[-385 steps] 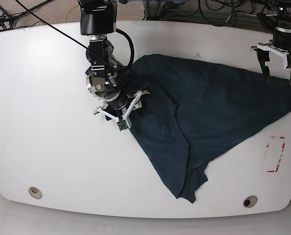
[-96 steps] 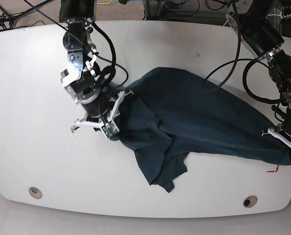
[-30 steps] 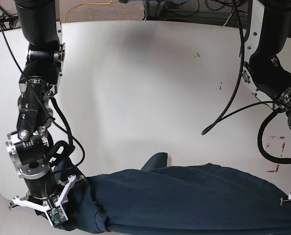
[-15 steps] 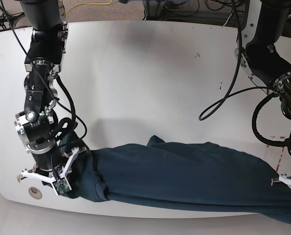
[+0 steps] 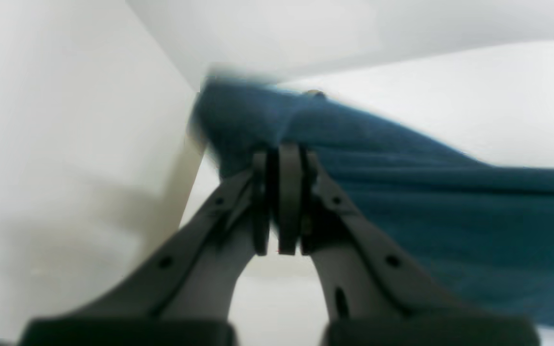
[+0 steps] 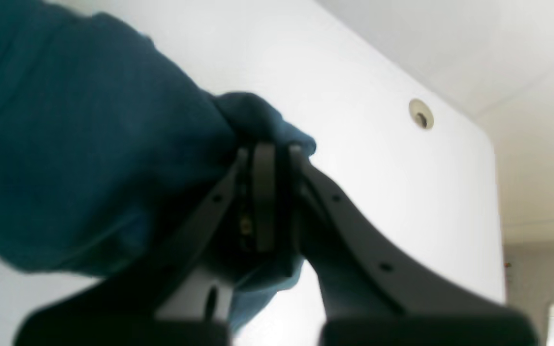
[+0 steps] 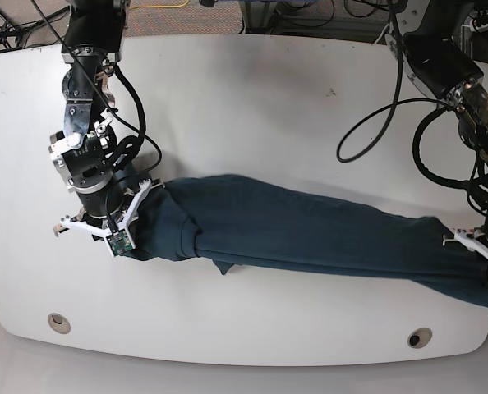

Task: Fold the T-shirt properly
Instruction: 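Swing the held shirt across the table, laying it down lengthwise, then drag the held edge with both grippers away from the hanging fabric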

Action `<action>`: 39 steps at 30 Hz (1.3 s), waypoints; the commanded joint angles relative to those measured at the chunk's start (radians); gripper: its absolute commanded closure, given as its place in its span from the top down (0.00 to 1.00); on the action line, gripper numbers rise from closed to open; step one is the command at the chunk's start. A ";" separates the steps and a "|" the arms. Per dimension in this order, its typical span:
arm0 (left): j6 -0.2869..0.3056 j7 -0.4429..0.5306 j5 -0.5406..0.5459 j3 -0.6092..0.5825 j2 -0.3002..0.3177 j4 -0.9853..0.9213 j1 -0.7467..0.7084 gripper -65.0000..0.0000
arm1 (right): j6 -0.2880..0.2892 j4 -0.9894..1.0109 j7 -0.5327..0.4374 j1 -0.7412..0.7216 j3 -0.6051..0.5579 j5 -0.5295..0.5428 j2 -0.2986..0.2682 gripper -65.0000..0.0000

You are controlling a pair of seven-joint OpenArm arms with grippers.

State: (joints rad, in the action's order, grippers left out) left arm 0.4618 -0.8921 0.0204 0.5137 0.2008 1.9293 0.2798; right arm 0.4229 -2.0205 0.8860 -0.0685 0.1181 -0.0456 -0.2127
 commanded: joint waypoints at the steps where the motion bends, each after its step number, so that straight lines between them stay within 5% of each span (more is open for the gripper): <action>1: -0.008 0.013 -0.019 0.016 0.015 0.020 -0.021 0.00 | -0.007 -0.019 -0.007 0.029 0.025 -0.026 0.009 0.01; 14: 0.005 0.009 -0.004 0.067 0.003 0.028 -0.243 0.01 | 0.061 -0.068 0.003 0.214 0.150 -0.025 0.087 0.01; 24: 0.014 0.008 -0.010 0.086 0.006 0.022 -0.376 0.01 | 0.027 -0.070 0.002 0.327 0.141 -0.017 0.132 0.01; 39: 0.153 -0.007 -0.006 0.108 -0.005 0.014 -0.483 0.01 | 0.031 -0.059 -0.012 0.369 0.127 -0.011 0.159 0.01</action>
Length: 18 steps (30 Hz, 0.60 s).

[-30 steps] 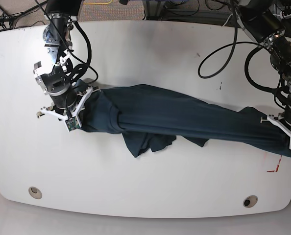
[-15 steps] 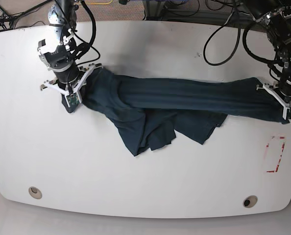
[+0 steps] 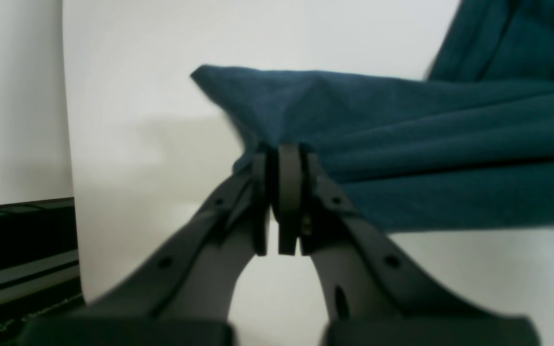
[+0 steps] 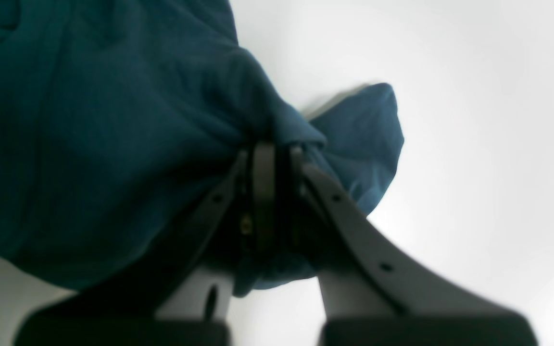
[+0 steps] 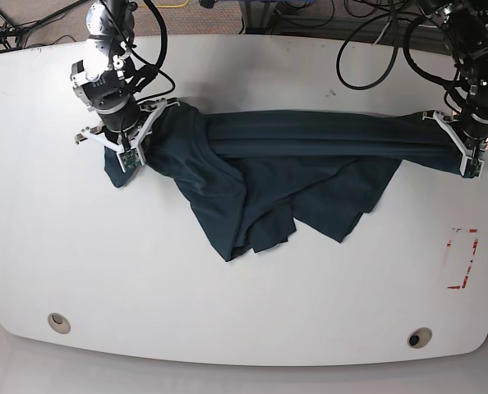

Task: Fold the T-shirt properly
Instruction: 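Drag the held edge with both grippers away from the hanging fabric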

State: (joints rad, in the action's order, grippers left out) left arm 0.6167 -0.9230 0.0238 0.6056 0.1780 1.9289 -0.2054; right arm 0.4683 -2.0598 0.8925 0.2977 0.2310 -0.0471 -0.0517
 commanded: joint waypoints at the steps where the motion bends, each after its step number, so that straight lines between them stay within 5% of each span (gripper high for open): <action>1: 0.000 0.025 -0.010 0.019 0.018 0.014 -0.001 0.01 | -0.015 -0.019 -0.020 0.005 0.015 -0.009 -0.001 0.01; 18: 0.081 0.027 -0.018 0.051 0.014 0.011 -0.040 0.00 | -0.005 -0.014 -0.034 0.039 0.006 -0.006 0.003 0.00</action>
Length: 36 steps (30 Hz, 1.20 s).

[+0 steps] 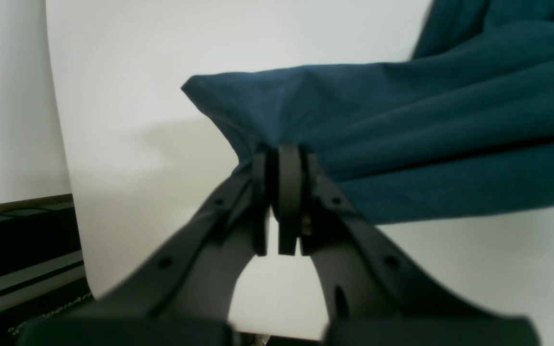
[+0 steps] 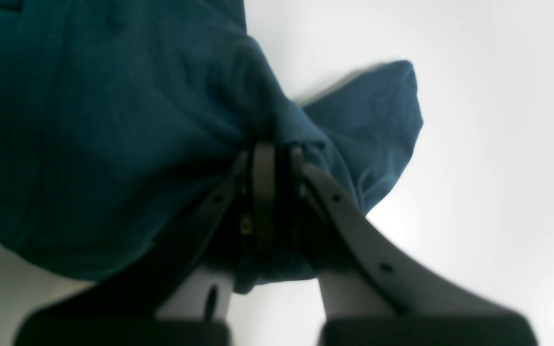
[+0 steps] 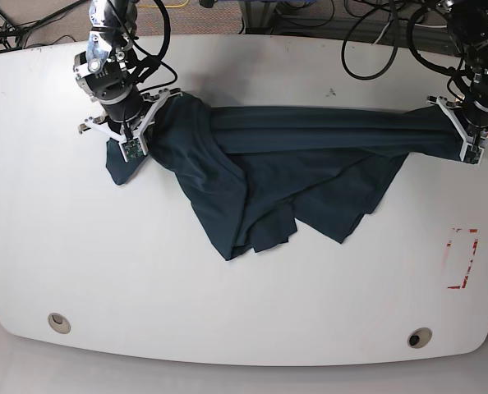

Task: Fold the T-shirt properly
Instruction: 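Drag the held edge with both grippers away from the hanging fabric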

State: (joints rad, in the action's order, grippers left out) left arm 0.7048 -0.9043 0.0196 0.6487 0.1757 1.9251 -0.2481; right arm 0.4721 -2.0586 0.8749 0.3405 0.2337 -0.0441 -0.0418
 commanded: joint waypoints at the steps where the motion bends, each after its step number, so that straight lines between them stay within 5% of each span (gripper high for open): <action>1: -0.007 0.007 -0.013 0.007 0.016 0.015 0.001 0.00 | -0.007 -0.015 -0.016 -0.001 0.003 -0.009 -0.007 0.00; 11: -0.019 0.012 -0.014 -0.084 0.023 0.011 0.046 0.00 | 0.007 0.028 -0.011 0.004 0.017 -0.007 -0.002 0.03; 21: -0.026 0.018 -0.023 -0.125 0.020 0.002 0.067 0.00 | -0.003 0.180 -0.083 -0.034 0.045 -0.002 -0.007 0.38; 36: -0.022 0.023 -0.013 -0.082 0.025 -0.004 -0.005 0.00 | 0.000 0.321 -0.117 -0.090 0.064 0.007 -0.008 0.49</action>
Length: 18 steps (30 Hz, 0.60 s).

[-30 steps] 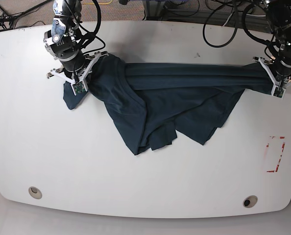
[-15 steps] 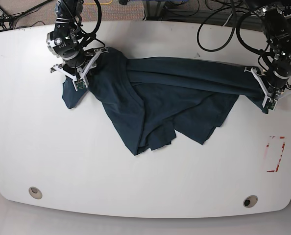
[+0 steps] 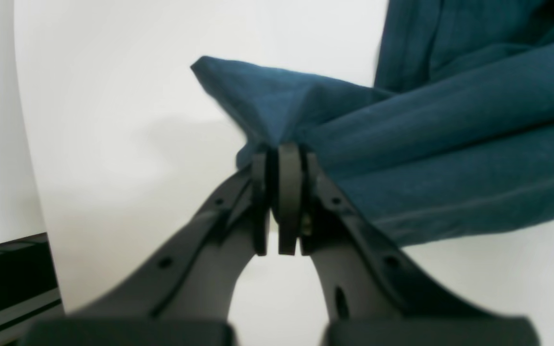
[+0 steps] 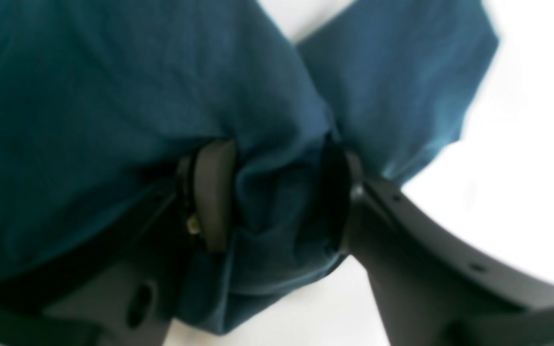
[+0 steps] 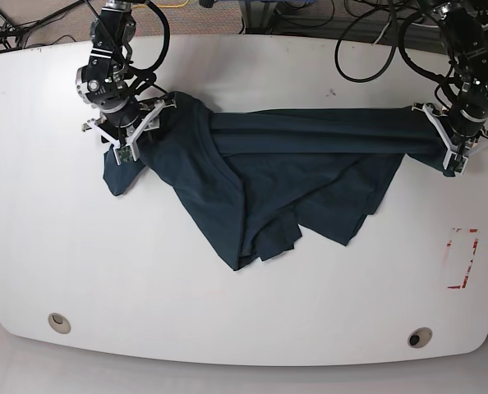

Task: Fold the T-shirt properly
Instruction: 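Drag the held edge with both grippers away from the hanging fabric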

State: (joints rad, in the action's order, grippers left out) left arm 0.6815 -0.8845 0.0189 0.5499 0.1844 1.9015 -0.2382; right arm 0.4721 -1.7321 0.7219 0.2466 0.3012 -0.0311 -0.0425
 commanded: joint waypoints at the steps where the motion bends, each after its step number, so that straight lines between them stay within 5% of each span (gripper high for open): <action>1: 0.005 0.002 -0.012 0.020 0.017 0.020 -0.020 0.00 | 0.000 -0.010 0.040 0.008 -0.006 -0.005 -0.008 0.50; 18: 0.017 -0.012 -0.018 0.081 0.019 0.018 -0.128 0.00 | -0.001 -0.205 0.093 0.140 -0.012 0.003 -0.006 0.67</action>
State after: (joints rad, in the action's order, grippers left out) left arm 0.7074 -0.9192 0.0082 0.6170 0.1871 1.8992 -0.3618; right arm 0.4755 -1.8816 0.8246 0.3740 0.2905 -0.0216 -0.0414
